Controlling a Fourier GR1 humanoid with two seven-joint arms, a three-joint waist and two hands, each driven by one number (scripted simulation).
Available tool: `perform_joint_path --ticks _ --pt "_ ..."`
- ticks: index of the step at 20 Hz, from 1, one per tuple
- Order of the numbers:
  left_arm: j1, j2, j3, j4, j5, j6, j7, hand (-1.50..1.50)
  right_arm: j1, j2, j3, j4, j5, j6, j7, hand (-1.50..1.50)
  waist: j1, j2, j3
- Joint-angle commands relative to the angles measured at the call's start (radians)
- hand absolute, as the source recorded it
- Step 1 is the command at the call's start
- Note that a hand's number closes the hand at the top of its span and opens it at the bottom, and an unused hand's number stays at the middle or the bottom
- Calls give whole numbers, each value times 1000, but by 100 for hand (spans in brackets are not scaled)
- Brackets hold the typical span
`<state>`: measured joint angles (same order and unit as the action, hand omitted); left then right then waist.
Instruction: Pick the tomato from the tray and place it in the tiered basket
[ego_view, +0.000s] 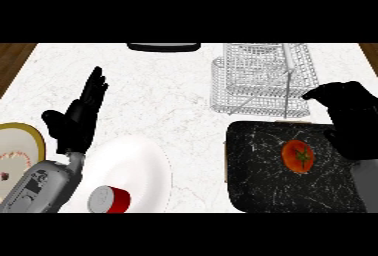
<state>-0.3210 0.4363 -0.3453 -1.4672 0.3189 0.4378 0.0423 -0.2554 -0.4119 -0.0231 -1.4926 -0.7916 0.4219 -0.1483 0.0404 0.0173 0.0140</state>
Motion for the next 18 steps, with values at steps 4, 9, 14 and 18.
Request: perform_joint_path --ticks 4,9,14,18 --pt "46 -50 -50 -19 -45 25 -67 0 -3 -146 -23 147 -307 568 24 -150 -2 -1 -6" --pt "74 -48 -50 -18 -53 33 -72 0 -20 -342 -192 230 -202 827 -19 -150 -22 -6 -7" --pt "88 -58 -60 -21 -73 60 -69 0 -114 -478 -342 38 14 796 17 -150 -41 -22 -6" --pt "89 -54 -37 -27 -59 57 -74 0 -137 -497 -444 -152 173 800 15 -150 -58 -25 -5"
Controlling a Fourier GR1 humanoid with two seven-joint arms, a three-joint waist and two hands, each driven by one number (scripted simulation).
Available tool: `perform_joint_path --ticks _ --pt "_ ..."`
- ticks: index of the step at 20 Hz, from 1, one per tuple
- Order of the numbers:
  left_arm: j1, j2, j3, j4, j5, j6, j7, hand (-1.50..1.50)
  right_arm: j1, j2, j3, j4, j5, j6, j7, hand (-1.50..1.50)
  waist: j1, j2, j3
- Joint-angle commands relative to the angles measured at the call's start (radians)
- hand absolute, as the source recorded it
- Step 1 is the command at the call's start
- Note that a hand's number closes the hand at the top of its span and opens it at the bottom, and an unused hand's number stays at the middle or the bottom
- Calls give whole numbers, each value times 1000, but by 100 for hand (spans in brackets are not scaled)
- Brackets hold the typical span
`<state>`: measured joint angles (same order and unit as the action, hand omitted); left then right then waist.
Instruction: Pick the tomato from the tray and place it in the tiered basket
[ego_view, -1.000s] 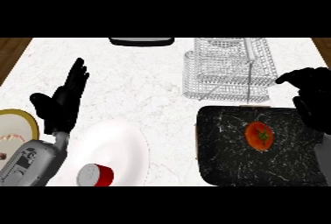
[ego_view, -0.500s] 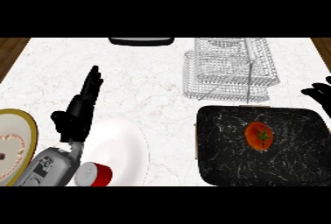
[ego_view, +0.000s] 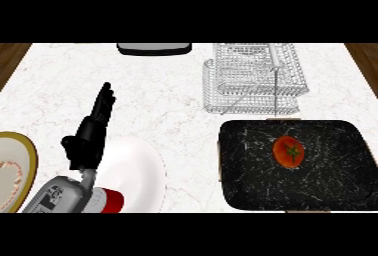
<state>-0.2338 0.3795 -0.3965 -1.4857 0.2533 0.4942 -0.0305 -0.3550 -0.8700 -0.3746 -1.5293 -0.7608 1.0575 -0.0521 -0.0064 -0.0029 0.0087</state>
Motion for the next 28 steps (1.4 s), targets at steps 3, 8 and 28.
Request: perform_joint_path --ticks 3,8,28 --pt "1 -6 9 7 -1 -1 -10 0 -49 -15 -148 -236 276 166 -89 -150 -3 6 0" --pt "-4 -17 -6 -10 -17 4 8 0 48 98 -186 -437 479 192 -138 -150 2 9 0" --pt "7 -73 -7 -1 -76 15 -6 0 322 68 18 -669 1037 -20 -435 -150 9 9 -4"
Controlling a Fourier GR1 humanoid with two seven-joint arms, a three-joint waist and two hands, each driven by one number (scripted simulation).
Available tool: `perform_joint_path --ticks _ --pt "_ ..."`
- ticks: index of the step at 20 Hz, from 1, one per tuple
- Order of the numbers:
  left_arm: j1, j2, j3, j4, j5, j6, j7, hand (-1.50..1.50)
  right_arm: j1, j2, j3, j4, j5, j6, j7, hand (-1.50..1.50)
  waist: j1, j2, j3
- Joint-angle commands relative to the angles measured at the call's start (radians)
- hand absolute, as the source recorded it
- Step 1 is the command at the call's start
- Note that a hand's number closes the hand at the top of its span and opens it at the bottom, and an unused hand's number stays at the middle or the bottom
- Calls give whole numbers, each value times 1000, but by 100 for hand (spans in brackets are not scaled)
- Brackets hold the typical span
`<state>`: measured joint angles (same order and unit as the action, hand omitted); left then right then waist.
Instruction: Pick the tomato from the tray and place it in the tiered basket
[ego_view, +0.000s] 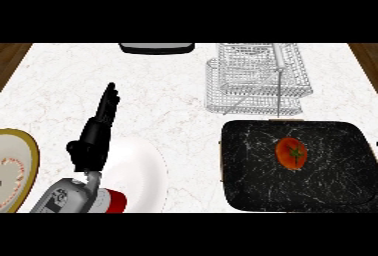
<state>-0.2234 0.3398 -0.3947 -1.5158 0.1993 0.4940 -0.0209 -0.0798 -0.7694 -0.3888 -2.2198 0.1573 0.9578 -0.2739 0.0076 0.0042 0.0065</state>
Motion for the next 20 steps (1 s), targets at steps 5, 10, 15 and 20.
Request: perform_joint_path --ticks 5,10,15,20 --pt "-25 -12 27 35 -20 -14 12 0 136 -72 103 79 320 -150 -384 -150 -11 -2 -3" --pt "-3 -15 39 28 -18 -45 -1 0 128 -155 170 227 424 -334 -489 -150 -1 -2 -5" --pt "25 -23 41 5 -54 -29 -4 0 151 -160 258 300 510 -502 -587 -150 2 -2 -6" --pt "32 -27 40 -68 -62 -45 76 0 139 -130 327 379 626 -670 -660 -150 3 -3 -5"
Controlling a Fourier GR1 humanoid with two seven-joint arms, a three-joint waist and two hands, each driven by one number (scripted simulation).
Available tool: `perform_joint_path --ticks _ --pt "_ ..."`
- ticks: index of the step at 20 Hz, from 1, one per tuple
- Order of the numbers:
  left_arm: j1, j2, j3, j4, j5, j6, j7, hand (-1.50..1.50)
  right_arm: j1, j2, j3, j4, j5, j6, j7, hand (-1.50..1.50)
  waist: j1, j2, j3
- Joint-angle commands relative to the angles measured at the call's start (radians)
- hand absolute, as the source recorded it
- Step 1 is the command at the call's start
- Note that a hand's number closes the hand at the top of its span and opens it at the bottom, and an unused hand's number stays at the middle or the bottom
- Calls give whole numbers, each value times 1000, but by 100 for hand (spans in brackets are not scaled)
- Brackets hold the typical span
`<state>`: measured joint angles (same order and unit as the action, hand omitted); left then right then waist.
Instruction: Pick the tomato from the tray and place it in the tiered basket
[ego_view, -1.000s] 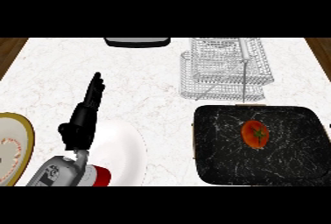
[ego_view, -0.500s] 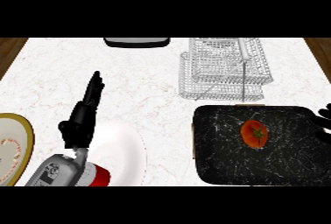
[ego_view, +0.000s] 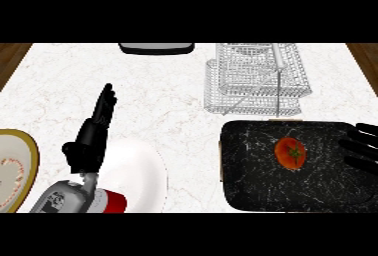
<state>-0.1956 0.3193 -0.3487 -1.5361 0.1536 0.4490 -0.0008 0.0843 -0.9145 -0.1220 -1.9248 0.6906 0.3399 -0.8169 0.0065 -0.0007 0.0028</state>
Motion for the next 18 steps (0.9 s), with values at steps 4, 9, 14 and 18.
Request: perform_joint_path --ticks 4,9,14,18 --pt "43 -51 25 12 -49 -23 -27 0 -19 50 -4 135 89 -76 -165 -150 -6 1 -3" --pt "-15 -79 73 69 -62 -75 -11 0 -147 131 56 155 133 -5 -21 -150 -5 2 -3" --pt "41 -92 47 -10 -121 -51 23 0 -217 145 88 298 179 -15 -49 -150 2 2 -3" --pt "58 -85 88 -9 -106 -106 -6 0 -223 155 109 288 201 18 -40 -150 -2 1 -3"
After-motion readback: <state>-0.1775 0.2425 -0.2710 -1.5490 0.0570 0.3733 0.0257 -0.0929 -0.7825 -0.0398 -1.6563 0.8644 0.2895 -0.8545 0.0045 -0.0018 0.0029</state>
